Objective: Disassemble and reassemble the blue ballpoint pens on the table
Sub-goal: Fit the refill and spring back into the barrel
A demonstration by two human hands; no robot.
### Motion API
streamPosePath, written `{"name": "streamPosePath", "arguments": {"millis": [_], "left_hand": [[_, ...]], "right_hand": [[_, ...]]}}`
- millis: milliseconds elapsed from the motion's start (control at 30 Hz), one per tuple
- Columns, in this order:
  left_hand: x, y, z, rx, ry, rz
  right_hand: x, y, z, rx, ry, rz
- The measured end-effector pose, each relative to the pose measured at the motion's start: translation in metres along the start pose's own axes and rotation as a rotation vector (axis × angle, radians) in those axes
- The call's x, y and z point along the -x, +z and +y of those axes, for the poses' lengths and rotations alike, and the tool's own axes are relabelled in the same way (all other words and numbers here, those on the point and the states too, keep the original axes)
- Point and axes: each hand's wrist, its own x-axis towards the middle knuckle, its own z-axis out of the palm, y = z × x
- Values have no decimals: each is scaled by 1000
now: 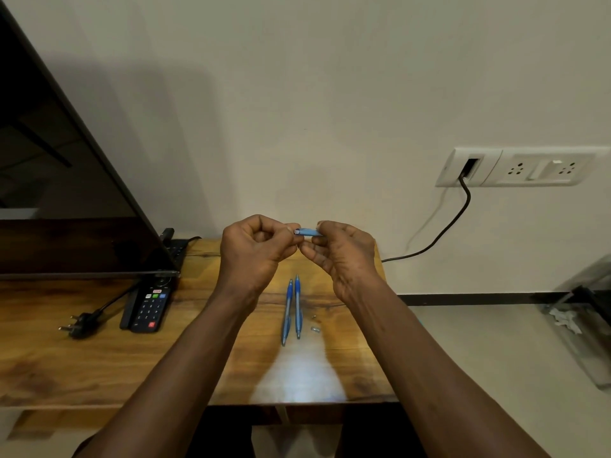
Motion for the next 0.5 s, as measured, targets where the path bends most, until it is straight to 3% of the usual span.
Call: {"name": "streamPosePath", "arguments": {"millis": [500], "left_hand": [[-1, -4, -3, -11, 22, -24]], "right_hand": [[3, 0, 0, -13, -27, 7]]}}
